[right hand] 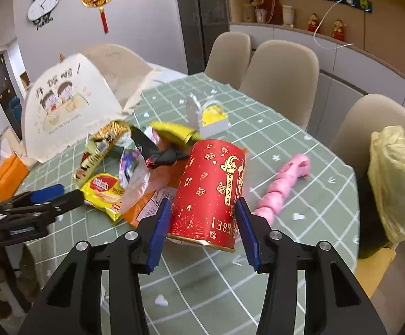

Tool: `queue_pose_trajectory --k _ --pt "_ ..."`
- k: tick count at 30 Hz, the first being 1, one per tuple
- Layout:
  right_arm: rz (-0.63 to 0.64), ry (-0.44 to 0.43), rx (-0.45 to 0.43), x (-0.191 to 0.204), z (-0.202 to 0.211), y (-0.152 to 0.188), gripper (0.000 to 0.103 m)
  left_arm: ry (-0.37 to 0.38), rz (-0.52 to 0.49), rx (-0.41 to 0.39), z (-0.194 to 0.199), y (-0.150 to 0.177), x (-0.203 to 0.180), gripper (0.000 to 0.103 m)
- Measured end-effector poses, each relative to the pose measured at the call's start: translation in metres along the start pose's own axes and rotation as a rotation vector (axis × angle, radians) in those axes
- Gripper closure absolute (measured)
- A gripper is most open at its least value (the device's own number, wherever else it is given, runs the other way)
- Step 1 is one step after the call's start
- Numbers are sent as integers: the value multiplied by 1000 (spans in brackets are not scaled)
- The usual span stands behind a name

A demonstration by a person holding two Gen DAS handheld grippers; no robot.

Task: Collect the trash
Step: 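Grasp a dark wrapper with the left gripper while the right gripper lifts the red can, then carry the dark wrapper to the yellow bag and open the left gripper while the right gripper carries the can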

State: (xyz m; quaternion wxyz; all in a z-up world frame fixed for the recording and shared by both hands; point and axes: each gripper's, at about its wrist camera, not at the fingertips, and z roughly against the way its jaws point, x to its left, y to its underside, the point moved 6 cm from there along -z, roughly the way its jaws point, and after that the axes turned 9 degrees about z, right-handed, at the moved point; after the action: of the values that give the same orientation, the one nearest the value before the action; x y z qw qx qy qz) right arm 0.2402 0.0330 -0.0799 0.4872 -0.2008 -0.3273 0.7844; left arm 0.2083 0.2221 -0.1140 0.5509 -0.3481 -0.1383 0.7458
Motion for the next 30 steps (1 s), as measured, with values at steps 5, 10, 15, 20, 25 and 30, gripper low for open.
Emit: queue_pose_trajectory --k 5,10,15,20,25,30 --pt "-35 49 -6 -27 27 8 58 69 -31 -1 0 -9 -32 25" --pt "-91 116 26 -57 38 31 58 125 -105 -10 -11 -25 -72 28" --pt "-119 161 55 -80 46 46 58 96 -92 29 -51 -52 -82 34" --pt "-137 203 63 -97 59 60 58 93 -43 105 -80 -58 -77 78" --pt "-151 241 45 -113 73 62 58 137 -161 24 -47 -61 -119 85" --pt "-178 279 23 -140 92 61 58 178 -258 -10 -27 -64 -173 89"
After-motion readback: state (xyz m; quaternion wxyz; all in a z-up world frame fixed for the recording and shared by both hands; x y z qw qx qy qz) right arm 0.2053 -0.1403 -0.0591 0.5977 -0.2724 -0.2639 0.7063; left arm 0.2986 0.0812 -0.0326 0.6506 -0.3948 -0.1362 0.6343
